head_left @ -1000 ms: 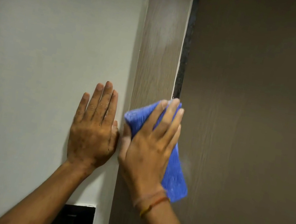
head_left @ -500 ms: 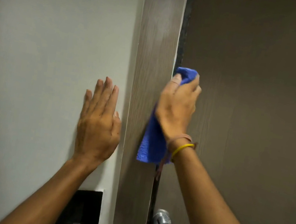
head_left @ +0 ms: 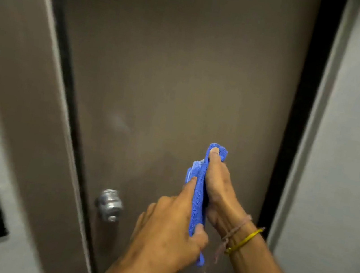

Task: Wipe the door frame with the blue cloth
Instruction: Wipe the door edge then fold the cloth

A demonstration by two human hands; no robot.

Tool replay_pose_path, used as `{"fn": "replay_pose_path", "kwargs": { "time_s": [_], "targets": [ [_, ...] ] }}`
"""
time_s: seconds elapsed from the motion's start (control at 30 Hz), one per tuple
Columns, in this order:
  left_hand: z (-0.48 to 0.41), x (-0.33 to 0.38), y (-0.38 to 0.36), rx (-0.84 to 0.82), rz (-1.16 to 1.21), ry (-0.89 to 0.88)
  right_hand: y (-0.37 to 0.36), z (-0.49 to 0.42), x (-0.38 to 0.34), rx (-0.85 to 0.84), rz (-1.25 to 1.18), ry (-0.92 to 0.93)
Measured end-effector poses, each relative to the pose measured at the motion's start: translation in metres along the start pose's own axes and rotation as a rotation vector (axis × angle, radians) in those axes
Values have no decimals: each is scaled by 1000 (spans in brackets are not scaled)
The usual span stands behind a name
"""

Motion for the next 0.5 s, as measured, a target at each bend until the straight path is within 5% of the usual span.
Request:
{"fn": "replay_pose_path", "kwargs": {
  "time_s": [0.13, 0.37, 0.5],
  "targets": [
    [-21, 45, -87, -213, 124, 16, 137, 18, 12, 45, -88, -93],
    [-15, 165, -321, -637, 477, 214, 375, 132, 122, 201, -405, -653],
    [11, 253, -485, -842, 575, 343, 536, 151, 150, 496, -568, -600]
  ]
}}
Point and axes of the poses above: each hand's wrist, its own z-axis away from the middle knuckle, its own y-axis out of the back of the hand, x = y × z, the point moved 9 cm from there along -z, towards the middle knuckle, and after that the axes turned 6 degrees about -z, right-handed, at the moved point
